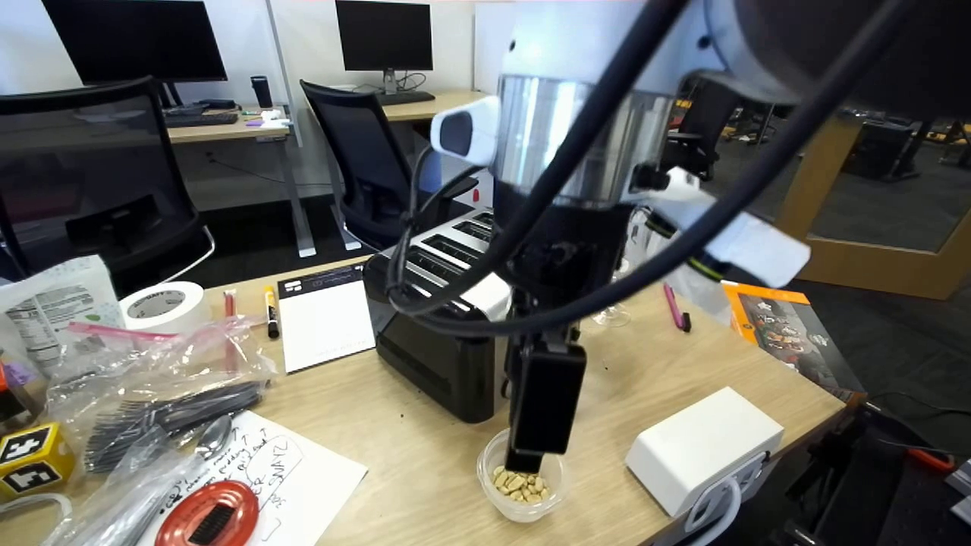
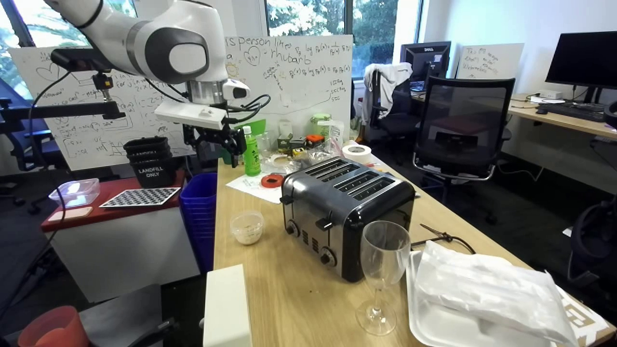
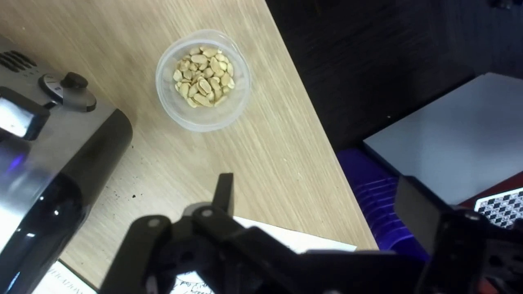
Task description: Pour the contents in the small clear bowl on the left into the glass on the right
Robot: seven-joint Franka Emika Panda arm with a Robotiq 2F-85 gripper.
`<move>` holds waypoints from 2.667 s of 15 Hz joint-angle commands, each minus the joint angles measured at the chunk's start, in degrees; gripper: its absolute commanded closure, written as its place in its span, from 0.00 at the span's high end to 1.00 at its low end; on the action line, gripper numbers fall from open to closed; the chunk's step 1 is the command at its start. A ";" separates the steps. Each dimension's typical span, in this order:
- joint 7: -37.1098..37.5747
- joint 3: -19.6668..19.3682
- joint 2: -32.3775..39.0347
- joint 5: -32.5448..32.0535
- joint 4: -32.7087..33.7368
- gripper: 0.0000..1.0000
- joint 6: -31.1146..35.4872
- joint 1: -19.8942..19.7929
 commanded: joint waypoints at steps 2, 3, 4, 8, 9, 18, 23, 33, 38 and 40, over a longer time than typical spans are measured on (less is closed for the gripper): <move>9.45 1.59 6.38 -1.97 1.35 1.00 4.84 -0.90; 10.51 1.80 7.90 -1.58 1.71 1.00 5.18 -0.92; 11.89 1.81 9.14 -2.21 2.00 1.00 5.25 -0.82; 14.01 2.35 13.84 -2.06 4.36 1.00 5.05 -0.81; 12.94 2.73 12.07 -1.78 2.78 1.00 4.54 -1.27; 13.49 2.79 14.29 -1.44 4.46 1.00 4.88 -1.32; 16.82 0.76 17.86 -5.30 5.34 1.00 6.56 -0.79; 21.37 -0.45 25.84 -9.33 10.52 1.00 7.27 -0.01; 24.16 -1.60 27.26 -10.28 11.56 1.00 6.55 1.08; 25.40 -1.93 27.66 -10.66 11.72 1.00 6.33 1.27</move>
